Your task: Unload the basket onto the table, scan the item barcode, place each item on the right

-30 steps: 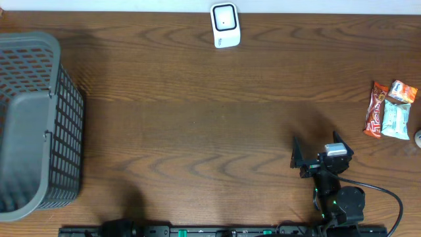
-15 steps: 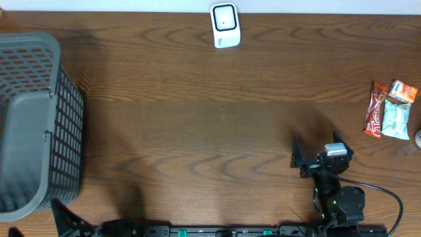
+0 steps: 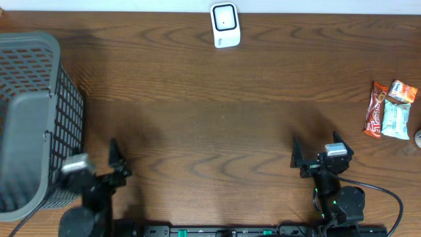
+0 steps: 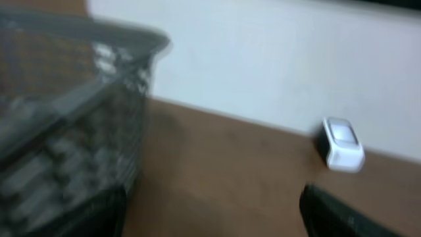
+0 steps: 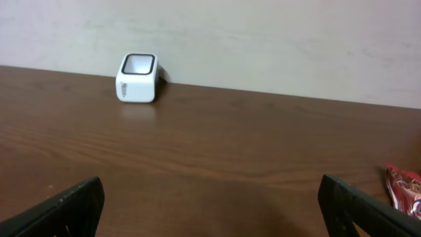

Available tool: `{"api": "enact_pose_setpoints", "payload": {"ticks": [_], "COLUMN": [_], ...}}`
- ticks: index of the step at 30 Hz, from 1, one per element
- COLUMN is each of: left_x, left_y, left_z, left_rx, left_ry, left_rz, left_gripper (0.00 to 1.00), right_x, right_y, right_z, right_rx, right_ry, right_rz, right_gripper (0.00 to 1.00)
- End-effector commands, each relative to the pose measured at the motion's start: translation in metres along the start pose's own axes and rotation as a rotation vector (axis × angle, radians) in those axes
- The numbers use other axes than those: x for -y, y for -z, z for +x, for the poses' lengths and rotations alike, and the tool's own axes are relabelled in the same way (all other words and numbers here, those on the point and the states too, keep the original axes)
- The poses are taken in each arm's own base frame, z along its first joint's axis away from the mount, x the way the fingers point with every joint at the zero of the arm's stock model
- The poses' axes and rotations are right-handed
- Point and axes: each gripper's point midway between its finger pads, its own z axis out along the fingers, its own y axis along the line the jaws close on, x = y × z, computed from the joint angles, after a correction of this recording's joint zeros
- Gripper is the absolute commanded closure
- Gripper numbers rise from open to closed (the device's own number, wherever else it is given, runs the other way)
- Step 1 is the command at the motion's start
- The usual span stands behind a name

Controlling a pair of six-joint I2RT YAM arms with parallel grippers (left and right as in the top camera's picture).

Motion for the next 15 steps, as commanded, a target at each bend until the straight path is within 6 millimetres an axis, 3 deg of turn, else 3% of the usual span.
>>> {"api": "enact_pose_setpoints", "payload": {"ticks": [1,10,15], "left_x": [0.016,0.008,0.006], "left_y": [-0.016,-0.037,-0.045], "left_z": [0.029,0.079,0.093], "left_rx": [-0.033,-0.074,-0.048], "left_ry": [0.010,0.024,0.022], "left_rz": [0.110,0.102,0.102], "left_gripper": [0.16,0.16,0.16], "right_x": [0.003,0.003,0.003], "right_y": [0.000,0.000,0.000], "right_z": [0.000,0.000,0.000], "right_rx": [0.000,0.000,0.000], "right_ry": [-0.017,-0.017,-0.017], "right_rz": [0.015,0.015,0.015], "right_gripper": [0.01,0.01,0.01]}}
